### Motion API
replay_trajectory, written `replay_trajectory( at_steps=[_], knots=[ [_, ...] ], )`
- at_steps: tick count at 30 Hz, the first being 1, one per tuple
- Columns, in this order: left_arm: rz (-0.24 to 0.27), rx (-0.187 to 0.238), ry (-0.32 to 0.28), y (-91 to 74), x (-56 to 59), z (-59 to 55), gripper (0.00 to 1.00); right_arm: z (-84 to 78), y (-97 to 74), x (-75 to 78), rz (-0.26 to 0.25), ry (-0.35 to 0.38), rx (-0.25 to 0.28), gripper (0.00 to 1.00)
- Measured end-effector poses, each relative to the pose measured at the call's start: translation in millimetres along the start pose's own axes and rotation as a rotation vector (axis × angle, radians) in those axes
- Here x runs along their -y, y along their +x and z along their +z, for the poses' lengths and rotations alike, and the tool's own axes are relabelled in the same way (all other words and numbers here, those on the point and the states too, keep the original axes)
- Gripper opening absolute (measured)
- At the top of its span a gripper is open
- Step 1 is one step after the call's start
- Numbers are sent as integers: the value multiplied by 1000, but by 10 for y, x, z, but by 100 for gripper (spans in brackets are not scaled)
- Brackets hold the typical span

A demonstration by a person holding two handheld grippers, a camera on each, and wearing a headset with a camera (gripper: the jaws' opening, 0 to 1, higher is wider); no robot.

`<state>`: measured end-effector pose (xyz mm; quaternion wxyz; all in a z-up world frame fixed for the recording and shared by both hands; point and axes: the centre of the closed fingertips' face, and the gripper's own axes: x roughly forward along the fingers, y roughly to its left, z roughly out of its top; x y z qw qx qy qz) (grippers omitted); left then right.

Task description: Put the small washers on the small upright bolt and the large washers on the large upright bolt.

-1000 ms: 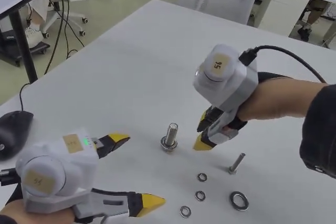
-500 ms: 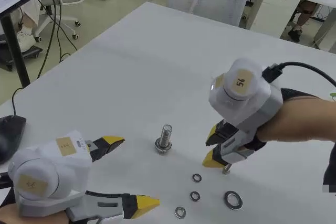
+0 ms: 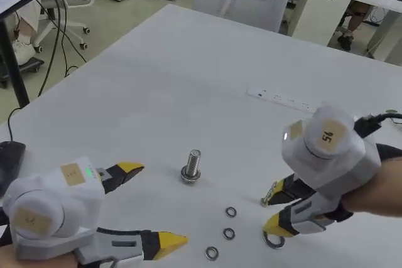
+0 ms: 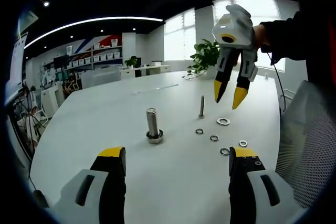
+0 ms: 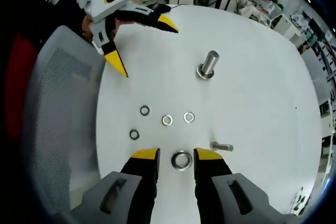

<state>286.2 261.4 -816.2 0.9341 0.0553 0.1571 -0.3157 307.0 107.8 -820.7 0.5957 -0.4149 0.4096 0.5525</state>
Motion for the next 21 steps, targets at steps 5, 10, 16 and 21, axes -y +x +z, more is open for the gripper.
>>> replay_trajectory(
  at_steps=[5, 10, 16, 21],
  knots=[
    [-1, 1, 1, 13, 1, 4, 80, -177, 33, -28, -2, 45, -10, 27],
    [0, 1, 4, 14, 6, 3, 80, -311, 91, -19, -9, 71, -32, 27],
    [1, 0, 2, 5, 6, 0, 80, -324, 164, 16, -8, 80, -39, 27],
    [6, -1, -2, -9, -8, -17, 80, -345, 249, 46, -5, 69, -66, 27]
  ],
)
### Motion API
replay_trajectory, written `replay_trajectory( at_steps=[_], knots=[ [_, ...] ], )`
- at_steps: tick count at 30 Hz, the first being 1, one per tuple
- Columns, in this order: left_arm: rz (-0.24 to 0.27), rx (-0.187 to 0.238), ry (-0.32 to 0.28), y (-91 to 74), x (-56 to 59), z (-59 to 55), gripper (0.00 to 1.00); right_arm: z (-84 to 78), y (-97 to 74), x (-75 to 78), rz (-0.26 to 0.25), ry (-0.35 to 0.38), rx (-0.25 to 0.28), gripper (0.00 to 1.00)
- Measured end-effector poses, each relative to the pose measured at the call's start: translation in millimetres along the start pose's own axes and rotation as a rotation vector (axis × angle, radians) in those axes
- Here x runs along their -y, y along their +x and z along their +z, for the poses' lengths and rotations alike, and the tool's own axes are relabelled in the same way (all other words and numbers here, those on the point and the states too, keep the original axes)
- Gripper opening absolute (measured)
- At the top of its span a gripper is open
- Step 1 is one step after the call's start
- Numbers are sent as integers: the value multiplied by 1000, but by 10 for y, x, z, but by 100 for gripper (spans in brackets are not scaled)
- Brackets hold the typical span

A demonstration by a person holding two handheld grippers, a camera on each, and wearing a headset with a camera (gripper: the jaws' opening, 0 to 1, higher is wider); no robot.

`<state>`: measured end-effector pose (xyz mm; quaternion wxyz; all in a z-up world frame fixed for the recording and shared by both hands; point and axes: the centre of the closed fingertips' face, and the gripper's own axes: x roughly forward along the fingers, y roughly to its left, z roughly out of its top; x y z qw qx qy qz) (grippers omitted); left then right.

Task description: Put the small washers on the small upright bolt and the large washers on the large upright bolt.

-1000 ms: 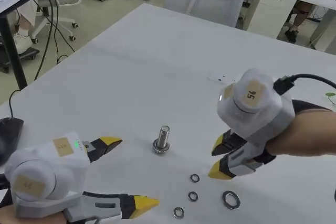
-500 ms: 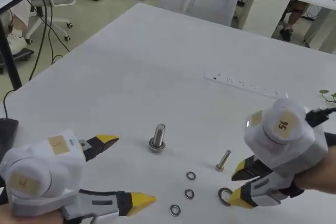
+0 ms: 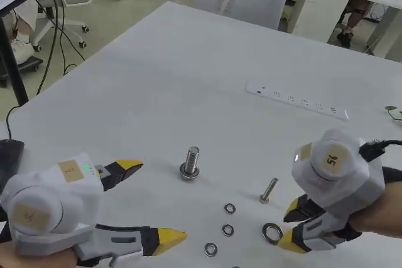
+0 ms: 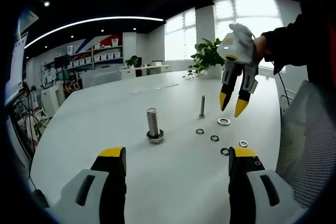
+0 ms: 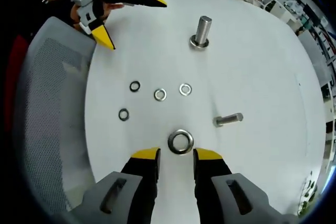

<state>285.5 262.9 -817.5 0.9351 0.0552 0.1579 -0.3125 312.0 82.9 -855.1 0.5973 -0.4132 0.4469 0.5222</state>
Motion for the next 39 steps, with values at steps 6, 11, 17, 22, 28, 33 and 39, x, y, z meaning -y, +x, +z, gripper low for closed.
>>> replay_trajectory(
  at_steps=[6, 11, 17, 22, 28, 33, 39],
  knots=[
    [2, 0, -2, -12, -10, -11, 80, 29, 79, 20, 12, -4, -13, 27],
    [3, -4, -2, -13, -16, -19, 79, 26, 127, 31, 11, -12, -25, 28],
    [0, -5, 0, -7, -17, -16, 79, 14, 149, 39, 12, -9, -29, 28],
    [-3, -7, -1, 1, -12, -21, 79, 15, 167, 35, 13, -9, -30, 28],
    [-3, -7, -1, 1, -17, -25, 79, 29, 193, 23, 12, -15, -30, 28],
    [-1, -10, -3, -9, -25, -38, 79, -15, 214, 10, 17, -18, -46, 27],
    [-6, -11, 0, -4, -9, -33, 78, -8, 210, 12, 23, -6, -40, 27]
  ],
)
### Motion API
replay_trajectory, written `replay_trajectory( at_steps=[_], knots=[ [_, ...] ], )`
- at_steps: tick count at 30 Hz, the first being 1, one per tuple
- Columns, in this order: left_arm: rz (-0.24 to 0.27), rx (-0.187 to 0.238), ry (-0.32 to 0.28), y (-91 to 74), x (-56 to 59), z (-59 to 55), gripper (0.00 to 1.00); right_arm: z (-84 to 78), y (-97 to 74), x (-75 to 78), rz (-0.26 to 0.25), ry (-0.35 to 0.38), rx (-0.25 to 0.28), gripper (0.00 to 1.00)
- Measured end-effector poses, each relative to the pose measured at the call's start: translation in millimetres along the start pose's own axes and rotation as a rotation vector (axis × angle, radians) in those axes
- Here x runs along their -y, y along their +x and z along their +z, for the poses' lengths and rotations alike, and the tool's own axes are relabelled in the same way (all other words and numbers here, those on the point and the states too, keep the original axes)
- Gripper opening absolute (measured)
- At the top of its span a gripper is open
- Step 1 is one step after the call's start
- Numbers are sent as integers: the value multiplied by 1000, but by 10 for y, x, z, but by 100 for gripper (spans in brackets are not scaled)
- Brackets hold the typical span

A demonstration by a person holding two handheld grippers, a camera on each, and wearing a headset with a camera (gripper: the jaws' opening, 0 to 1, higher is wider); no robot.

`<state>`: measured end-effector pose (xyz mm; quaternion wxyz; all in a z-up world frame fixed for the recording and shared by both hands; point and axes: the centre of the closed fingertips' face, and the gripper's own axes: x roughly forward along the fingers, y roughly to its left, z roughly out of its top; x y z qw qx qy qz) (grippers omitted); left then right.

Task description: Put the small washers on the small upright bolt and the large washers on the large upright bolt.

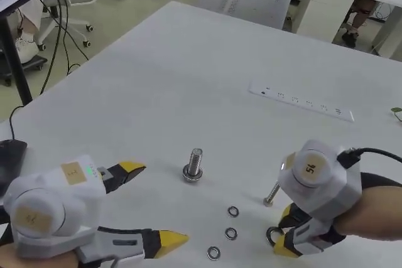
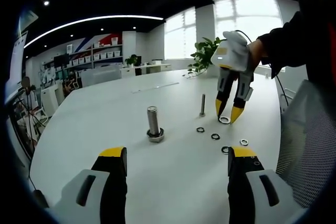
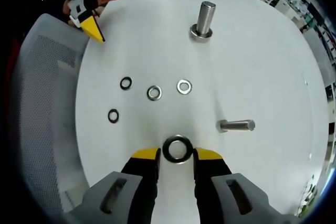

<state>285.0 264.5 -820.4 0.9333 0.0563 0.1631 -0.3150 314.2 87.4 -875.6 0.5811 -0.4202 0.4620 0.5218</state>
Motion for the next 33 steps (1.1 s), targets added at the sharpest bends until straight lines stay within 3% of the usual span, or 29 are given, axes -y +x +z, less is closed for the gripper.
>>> replay_trajectory(
  at_steps=[33],
  knots=[
    [-2, -7, -3, 3, 8, -20, 77, 5, -37, 17, -1, 8, -10, 24]
  ],
)
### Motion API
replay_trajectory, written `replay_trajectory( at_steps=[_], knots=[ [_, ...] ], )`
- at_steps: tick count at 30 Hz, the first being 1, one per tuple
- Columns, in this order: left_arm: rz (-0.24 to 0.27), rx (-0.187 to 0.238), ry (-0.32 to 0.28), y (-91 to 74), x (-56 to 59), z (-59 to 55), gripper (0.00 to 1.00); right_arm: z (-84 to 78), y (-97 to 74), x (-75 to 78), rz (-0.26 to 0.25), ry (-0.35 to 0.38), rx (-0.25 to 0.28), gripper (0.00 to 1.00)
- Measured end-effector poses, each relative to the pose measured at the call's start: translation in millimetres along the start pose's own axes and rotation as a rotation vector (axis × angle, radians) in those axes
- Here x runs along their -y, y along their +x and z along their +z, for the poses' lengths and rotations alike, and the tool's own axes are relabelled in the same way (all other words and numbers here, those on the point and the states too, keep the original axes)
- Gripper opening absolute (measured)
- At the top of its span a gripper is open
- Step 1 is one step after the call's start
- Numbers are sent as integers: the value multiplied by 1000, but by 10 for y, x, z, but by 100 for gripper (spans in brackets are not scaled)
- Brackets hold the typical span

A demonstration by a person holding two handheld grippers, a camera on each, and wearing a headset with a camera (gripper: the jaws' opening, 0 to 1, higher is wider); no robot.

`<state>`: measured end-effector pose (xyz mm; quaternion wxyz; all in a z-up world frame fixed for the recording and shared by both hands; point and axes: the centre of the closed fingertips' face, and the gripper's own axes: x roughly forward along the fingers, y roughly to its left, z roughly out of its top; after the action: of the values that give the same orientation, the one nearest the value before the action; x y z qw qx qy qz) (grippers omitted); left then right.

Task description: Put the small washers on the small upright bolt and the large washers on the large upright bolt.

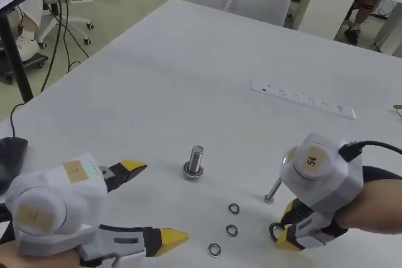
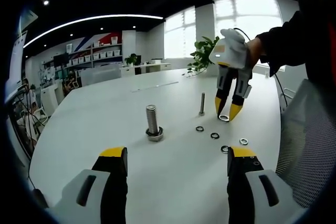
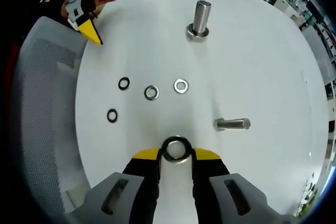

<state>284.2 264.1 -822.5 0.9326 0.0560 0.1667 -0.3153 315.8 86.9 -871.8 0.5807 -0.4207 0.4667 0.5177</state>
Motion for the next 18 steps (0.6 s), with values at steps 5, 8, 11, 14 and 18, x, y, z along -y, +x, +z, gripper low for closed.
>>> replay_trajectory(
  at_steps=[5, 8, 11, 14, 18],
  knots=[
    [-2, 1, -1, 3, 9, -2, 77, 55, -72, -23, 2, -7, 2, 24],
    [-2, 2, -1, 2, 12, -3, 77, 86, -105, -33, 2, -10, 6, 24],
    [-1, 6, -2, -1, 8, 3, 77, 135, -155, -58, 4, -15, 11, 24],
    [-2, 9, -3, -1, 5, 6, 77, 184, -199, -63, 2, -20, 16, 24],
    [-4, 13, -3, 3, 6, 15, 77, 268, -273, -72, 4, -24, 27, 24]
  ],
)
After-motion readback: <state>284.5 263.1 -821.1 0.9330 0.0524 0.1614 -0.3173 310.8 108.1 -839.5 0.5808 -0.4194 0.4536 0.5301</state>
